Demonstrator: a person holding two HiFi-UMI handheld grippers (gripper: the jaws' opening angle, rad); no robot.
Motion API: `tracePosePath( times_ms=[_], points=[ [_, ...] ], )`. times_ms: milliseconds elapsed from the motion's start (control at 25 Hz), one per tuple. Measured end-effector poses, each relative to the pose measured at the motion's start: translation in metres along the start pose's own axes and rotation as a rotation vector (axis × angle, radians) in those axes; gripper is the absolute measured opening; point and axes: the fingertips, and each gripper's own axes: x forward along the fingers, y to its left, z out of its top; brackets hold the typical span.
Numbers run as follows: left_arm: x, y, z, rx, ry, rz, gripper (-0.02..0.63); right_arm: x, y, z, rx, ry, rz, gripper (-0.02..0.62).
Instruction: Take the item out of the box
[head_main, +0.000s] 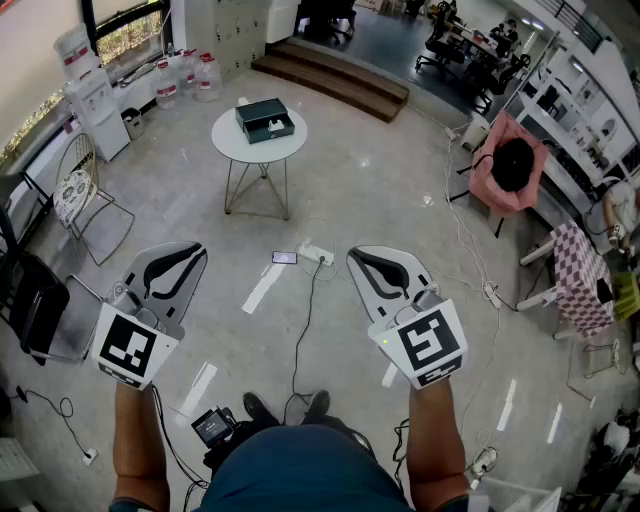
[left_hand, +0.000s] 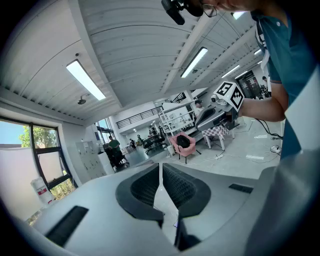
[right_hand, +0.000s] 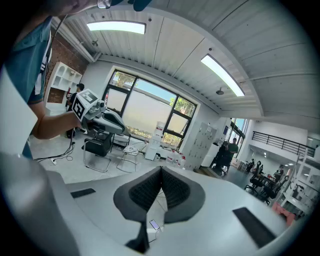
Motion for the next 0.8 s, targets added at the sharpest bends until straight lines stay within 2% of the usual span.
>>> tracePosePath(
  times_ms=[400, 800],
  points=[
    [0.0, 0.02, -0.021, 0.026, 0.005, -0.014, 0.038, 0.025, 0.006, 0.003, -0.002, 0.002, -0.017, 0.037],
    [0.002, 0.045, -0.035, 0.025, 0.0, -0.038, 0.038, 0.059, 0.003, 0.023, 0.019, -0.003, -0.022, 0.038]
  ],
)
